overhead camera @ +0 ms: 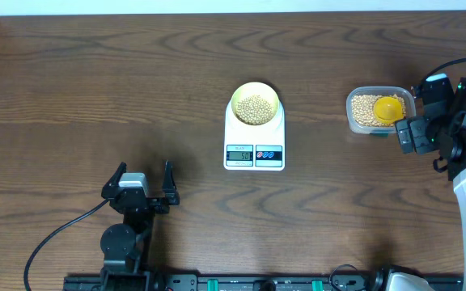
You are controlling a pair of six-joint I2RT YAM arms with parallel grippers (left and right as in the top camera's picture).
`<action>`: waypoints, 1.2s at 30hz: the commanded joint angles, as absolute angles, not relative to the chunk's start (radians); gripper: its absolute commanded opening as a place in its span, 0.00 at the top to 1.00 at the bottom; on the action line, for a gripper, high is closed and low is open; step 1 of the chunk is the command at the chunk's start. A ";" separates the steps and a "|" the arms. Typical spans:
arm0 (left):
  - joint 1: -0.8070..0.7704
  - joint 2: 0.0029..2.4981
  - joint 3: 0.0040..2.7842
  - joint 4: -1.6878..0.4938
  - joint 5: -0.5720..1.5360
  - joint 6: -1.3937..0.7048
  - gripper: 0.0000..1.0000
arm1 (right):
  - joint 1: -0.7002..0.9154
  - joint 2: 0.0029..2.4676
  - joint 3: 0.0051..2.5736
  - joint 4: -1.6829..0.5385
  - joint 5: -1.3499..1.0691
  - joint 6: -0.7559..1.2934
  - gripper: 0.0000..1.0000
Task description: Scoop item into bowl and weigh 50g on scale
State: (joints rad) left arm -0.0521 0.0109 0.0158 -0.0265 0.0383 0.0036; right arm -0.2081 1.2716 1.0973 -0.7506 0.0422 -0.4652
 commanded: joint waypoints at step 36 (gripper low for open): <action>-0.047 0.005 0.004 -0.074 -0.005 0.003 0.02 | -0.197 0.691 0.334 0.237 -0.074 0.083 0.01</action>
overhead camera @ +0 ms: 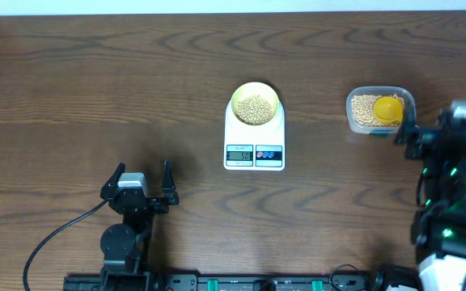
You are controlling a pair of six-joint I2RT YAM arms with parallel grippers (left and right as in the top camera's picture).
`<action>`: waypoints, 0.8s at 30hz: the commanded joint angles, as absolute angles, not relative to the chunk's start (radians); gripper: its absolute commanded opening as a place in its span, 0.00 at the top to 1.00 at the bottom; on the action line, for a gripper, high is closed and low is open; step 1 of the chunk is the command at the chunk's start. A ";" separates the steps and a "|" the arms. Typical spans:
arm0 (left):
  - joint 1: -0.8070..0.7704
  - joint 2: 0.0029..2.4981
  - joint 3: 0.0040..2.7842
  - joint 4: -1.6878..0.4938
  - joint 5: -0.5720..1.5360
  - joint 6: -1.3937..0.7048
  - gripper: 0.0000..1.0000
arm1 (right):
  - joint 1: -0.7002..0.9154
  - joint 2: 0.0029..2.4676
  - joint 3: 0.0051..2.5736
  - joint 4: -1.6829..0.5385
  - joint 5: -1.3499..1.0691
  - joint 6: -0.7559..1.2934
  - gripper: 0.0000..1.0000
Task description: Scoop item into bowl and weigh 50g on scale
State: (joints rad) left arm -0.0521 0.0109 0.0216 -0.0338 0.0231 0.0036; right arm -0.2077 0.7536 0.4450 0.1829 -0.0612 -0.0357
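Note:
A white digital scale [254,150] sits mid-table with a yellow bowl [255,105] of beige beans on its platform; the display is lit, its digits too small to read. To the right a clear container [379,111] holds more beans, and an orange scoop [388,107] lies in them. My right gripper [446,131] is just right of and below the container, open and empty, apart from the scoop. Near the front left my left gripper [144,175] stands open with nothing in it.
The dark wooden table [95,81] stretches around the scale. A black cable [55,238] runs from the left arm's base toward the front edge. The right arm's body [451,218] rises at the front right corner.
My right gripper has drawn back from the container's right edge toward the front and now sits lower in view. The scoop, bowl, scale and left arm are unchanged.

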 commanded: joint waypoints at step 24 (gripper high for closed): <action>-0.047 0.005 0.004 -0.074 -0.005 0.003 0.02 | -0.136 0.162 0.006 -0.077 -0.006 0.065 0.01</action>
State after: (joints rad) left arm -0.0521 0.0109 0.0216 -0.0338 0.0227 0.0036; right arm -0.1455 0.2276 0.0063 -0.0620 -0.0242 0.0681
